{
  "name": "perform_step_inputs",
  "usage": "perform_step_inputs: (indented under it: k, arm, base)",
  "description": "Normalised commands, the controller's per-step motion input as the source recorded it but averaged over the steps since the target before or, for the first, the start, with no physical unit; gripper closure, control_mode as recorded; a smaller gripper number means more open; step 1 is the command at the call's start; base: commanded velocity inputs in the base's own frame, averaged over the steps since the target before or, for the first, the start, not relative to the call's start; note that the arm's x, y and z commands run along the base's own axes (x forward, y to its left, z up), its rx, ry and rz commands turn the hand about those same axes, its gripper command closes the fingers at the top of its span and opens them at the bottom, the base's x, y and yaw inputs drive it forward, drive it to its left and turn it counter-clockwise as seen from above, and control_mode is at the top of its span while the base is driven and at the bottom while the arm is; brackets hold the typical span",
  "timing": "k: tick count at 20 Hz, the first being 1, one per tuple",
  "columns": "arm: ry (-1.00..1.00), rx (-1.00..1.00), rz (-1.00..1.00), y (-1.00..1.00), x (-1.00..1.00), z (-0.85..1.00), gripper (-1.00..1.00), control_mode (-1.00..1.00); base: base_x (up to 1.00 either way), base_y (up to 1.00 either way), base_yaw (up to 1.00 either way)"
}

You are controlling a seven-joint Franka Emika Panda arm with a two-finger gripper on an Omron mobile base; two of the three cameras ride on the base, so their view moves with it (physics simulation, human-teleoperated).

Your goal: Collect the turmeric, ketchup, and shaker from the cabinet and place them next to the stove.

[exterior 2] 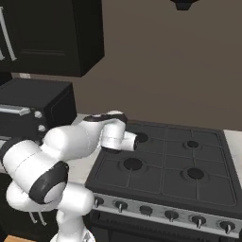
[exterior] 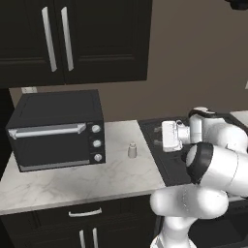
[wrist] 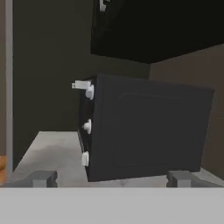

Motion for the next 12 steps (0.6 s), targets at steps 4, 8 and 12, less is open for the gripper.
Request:
perform_step_inputs:
  k: [4, 8, 12]
  arm:
    - [-0.05, 0.0, -0.32, -0.03, -0.59, 0.57, -1.0, -1.0]
    - [0.0, -0.02, -0.33, -0.1, -0.6, 0.5, -1.0, -1.0]
    - [0.05, -0.07, -0.29, -0.14, -0.52, 0.57, -1.0, -1.0]
  base:
    - [0.0, 0.0, 0.0]
    - [0.0, 0.0, 0.0]
    - [0.0, 0.0, 0.0]
